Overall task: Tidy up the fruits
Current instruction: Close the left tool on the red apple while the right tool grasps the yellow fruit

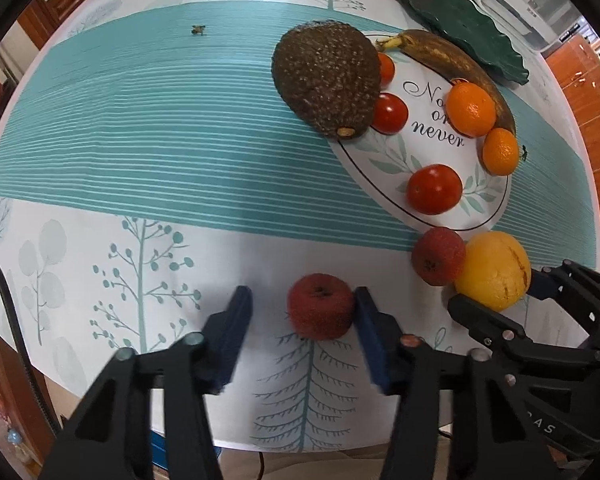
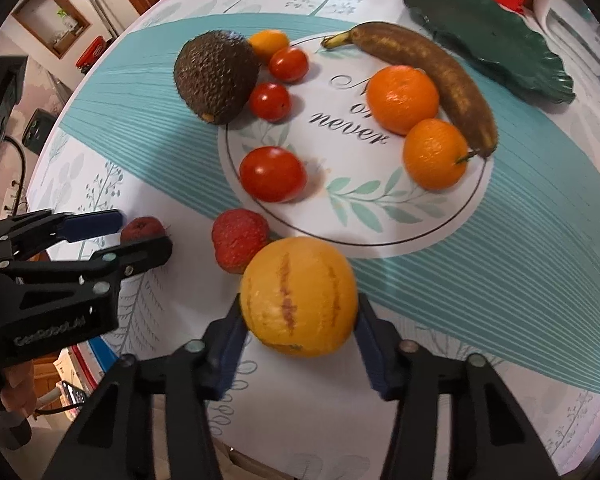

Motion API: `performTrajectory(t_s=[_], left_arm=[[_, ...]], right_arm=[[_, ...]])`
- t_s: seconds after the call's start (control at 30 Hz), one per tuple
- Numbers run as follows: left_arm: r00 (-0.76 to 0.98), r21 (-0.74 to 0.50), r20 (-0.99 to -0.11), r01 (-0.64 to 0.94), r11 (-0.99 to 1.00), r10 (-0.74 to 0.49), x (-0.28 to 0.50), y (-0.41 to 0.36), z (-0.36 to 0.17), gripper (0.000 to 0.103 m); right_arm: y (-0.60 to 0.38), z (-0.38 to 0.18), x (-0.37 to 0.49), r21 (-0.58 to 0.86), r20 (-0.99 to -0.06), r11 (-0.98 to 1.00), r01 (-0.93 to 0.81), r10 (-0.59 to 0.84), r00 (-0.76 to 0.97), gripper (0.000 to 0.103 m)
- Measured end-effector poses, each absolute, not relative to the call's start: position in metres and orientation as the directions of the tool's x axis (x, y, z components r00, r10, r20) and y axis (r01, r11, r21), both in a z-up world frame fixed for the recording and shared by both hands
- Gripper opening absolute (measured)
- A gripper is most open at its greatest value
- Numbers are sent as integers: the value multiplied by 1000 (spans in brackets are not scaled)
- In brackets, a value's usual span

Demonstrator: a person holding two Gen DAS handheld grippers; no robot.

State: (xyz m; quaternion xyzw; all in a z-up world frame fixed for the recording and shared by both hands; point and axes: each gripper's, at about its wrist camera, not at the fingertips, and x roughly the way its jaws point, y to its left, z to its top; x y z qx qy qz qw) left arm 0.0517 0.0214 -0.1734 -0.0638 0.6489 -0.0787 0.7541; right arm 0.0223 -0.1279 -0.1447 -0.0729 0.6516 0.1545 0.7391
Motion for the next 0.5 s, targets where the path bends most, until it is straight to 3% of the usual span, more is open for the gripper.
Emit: performTrajectory(t_s=[0.03,0.23,0.5], left_arm=[[145,-206,-967,43,978,-211,52,20,-173,31],[154,-226,-960,51,973,-232,51,13,-158,30],[279,-166,-940,122,978,-195,58,-5,-103,29]], right_arm=[[-127,-145,22,88,-986,940,-329,130,106,50],[-129,-141,20,80,-986,942,-327,123,112,49],[-165,-98,26,105,-966,955,-276,164,199,49]])
